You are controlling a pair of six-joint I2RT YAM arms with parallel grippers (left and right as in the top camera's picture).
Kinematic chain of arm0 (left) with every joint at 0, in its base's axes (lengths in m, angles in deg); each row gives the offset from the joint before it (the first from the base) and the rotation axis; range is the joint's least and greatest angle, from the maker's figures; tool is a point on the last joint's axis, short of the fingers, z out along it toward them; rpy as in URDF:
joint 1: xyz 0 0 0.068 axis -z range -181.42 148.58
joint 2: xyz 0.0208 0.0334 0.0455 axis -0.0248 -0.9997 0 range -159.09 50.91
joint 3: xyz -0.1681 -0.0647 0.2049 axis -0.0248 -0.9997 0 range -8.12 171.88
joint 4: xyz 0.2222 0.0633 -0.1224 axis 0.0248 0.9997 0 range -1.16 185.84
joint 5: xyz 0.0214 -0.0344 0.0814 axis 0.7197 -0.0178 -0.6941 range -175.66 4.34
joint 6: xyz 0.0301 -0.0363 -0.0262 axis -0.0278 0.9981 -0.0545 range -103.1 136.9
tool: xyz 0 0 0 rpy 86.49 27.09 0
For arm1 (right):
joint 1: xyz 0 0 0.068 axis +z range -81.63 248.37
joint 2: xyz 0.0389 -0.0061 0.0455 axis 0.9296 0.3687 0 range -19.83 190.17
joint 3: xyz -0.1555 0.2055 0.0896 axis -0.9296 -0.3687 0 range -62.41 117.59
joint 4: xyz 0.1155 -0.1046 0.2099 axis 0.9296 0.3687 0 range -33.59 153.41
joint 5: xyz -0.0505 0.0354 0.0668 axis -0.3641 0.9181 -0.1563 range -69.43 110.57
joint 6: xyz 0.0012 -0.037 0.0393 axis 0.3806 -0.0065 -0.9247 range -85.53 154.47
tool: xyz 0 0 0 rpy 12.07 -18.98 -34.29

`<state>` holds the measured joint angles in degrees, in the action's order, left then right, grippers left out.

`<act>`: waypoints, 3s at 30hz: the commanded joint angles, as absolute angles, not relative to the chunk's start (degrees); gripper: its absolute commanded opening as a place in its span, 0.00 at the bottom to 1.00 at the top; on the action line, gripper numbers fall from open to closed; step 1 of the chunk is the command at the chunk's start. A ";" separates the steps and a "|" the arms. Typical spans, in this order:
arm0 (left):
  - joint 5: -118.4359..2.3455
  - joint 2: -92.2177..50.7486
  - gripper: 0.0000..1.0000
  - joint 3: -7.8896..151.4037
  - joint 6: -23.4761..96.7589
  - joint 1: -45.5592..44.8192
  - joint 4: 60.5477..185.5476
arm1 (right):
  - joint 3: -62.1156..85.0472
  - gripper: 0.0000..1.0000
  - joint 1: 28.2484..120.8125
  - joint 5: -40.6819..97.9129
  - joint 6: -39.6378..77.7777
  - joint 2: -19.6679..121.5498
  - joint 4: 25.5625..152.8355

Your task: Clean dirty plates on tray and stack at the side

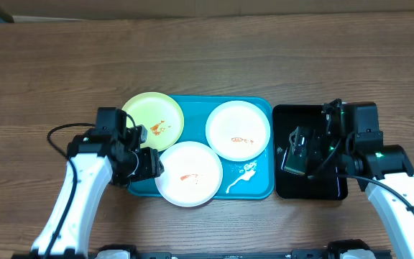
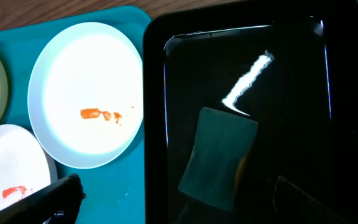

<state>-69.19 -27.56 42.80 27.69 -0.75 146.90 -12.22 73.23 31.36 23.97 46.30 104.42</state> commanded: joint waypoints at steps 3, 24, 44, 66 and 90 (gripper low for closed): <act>-69.72 -33.34 0.59 44.06 27.69 -0.64 145.59 | -10.62 1.00 72.84 32.01 23.77 46.43 104.09; -69.54 -44.66 0.08 44.13 27.69 -0.64 142.51 | -10.62 1.00 72.84 32.01 23.77 46.43 104.03; -69.13 -44.66 0.04 44.28 29.37 -0.62 140.63 | -10.69 0.69 74.56 29.09 18.37 57.88 102.98; -69.10 -44.66 0.05 44.28 29.40 -0.62 140.57 | -12.70 0.63 75.50 27.49 11.68 66.45 102.56; -69.13 -44.66 0.06 44.28 29.37 -0.62 140.43 | -15.28 0.59 75.50 28.80 11.68 69.68 98.06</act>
